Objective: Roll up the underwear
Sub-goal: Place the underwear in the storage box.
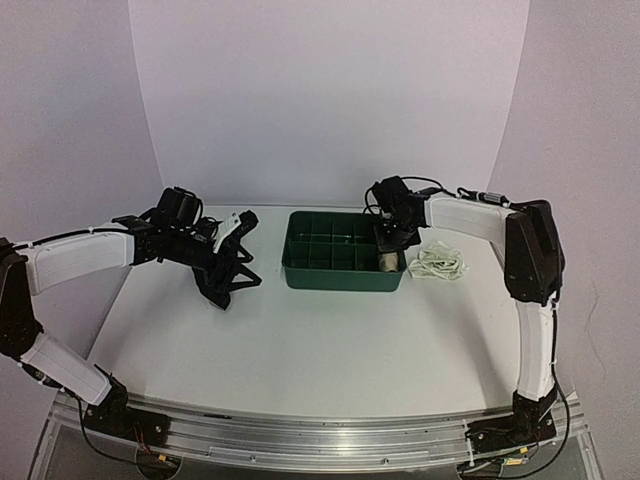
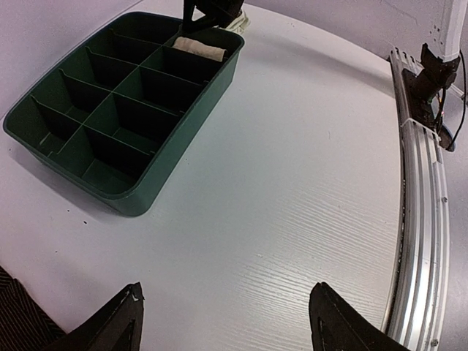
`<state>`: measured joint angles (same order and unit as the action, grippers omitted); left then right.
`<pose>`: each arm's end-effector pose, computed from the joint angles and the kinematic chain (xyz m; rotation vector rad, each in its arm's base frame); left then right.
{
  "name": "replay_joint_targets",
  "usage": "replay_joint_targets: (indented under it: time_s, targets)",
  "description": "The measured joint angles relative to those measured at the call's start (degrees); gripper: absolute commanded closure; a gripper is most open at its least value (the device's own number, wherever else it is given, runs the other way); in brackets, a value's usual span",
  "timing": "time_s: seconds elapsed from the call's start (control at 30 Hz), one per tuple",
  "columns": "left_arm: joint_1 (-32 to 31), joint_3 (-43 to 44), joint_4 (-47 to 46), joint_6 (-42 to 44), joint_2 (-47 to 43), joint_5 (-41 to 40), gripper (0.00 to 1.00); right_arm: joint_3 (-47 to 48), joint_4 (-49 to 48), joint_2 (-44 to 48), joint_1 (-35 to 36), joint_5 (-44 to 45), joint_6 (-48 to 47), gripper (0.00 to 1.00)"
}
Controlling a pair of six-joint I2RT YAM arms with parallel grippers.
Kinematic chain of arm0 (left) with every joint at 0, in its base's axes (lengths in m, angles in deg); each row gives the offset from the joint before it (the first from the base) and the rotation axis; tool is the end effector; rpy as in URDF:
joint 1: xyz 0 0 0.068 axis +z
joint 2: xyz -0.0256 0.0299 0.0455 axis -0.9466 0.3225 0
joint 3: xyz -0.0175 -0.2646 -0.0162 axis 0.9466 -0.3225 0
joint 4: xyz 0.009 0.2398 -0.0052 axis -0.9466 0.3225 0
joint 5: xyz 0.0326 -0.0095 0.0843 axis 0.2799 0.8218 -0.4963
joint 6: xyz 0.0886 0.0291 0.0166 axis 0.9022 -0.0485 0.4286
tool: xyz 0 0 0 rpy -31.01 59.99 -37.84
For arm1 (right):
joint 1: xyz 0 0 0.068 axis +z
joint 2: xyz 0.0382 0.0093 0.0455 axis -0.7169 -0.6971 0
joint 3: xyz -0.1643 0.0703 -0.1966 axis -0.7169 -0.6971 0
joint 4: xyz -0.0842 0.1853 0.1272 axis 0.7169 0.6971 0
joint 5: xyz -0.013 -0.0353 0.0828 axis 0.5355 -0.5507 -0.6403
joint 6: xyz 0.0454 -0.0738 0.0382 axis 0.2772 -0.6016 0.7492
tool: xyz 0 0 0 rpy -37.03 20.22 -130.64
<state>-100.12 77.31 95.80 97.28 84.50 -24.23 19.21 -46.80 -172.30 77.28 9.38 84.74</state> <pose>0.2485 -0.1952 0.2359 1.2831 1.8588 -0.7717 0.4185 0.2184 0.1765 -0.2842 2.4393 -0.1732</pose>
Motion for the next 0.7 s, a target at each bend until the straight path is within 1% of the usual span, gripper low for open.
replay_joint_targets:
  time_s: [0.2,0.37,0.43,0.57,0.7]
  targets:
    - [0.0,-1.5,-0.2,0.0,0.0,-0.4,0.23,0.0,0.2,-4.4,-0.6,-2.9,1.2,0.95]
    - [0.0,-1.5,-0.2,0.0,0.0,-0.4,0.23,0.2,0.4,-4.9,-0.5,-3.3,1.3,0.93]
    - [0.0,-1.5,-0.2,0.0,0.0,-0.4,0.23,0.5,0.8,-4.9,-0.5,-3.3,0.8,0.88]
    - [0.0,-1.5,-0.3,0.0,0.0,-0.4,0.23,2.1,1.7,-3.9,-0.6,-3.0,-1.4,0.71]
    - [0.0,-1.5,-0.3,0.0,0.0,-0.4,0.23,2.7,2.2,1.0,-0.8,-2.3,-4.0,0.54]
